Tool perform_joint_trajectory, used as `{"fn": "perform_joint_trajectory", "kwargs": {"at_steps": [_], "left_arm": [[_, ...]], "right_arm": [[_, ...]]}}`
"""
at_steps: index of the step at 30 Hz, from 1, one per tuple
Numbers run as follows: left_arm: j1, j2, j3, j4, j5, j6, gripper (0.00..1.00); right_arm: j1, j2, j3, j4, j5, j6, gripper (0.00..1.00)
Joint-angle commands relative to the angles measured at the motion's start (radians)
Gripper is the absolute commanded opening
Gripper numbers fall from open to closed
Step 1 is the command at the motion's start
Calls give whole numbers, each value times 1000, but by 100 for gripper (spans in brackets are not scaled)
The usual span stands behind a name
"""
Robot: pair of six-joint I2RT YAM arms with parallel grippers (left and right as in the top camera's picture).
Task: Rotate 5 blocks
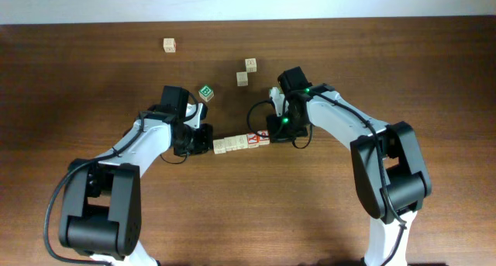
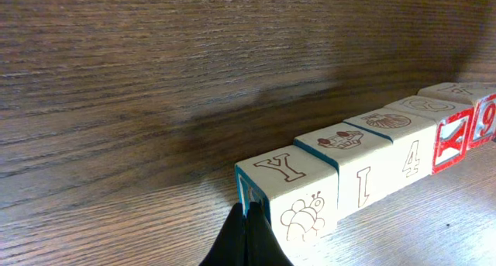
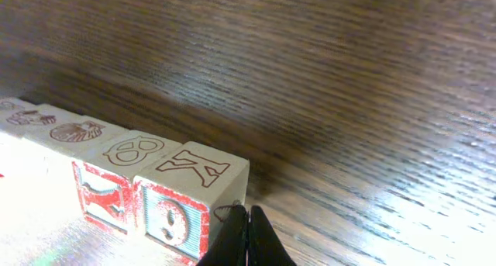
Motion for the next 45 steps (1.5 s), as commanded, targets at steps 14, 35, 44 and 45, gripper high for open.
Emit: {"fn": "perform_joint_trajectory", "kwargs": {"at_steps": [14,35,44,45], "left_arm": [[-6,7,-8,7,23,-13,0],[-6,7,-8,14,22,-13,0],[-6,7,-8,14,23,-13,0],[-6,7,-8,14,22,-13,0]], "right_arm": [[-127,3,15,-15,-239,5,4],[-21,38,68,65,32,-35,4],[23,38,69,72,61,-5,4],[24,38,69,69,84,21,4]]}}
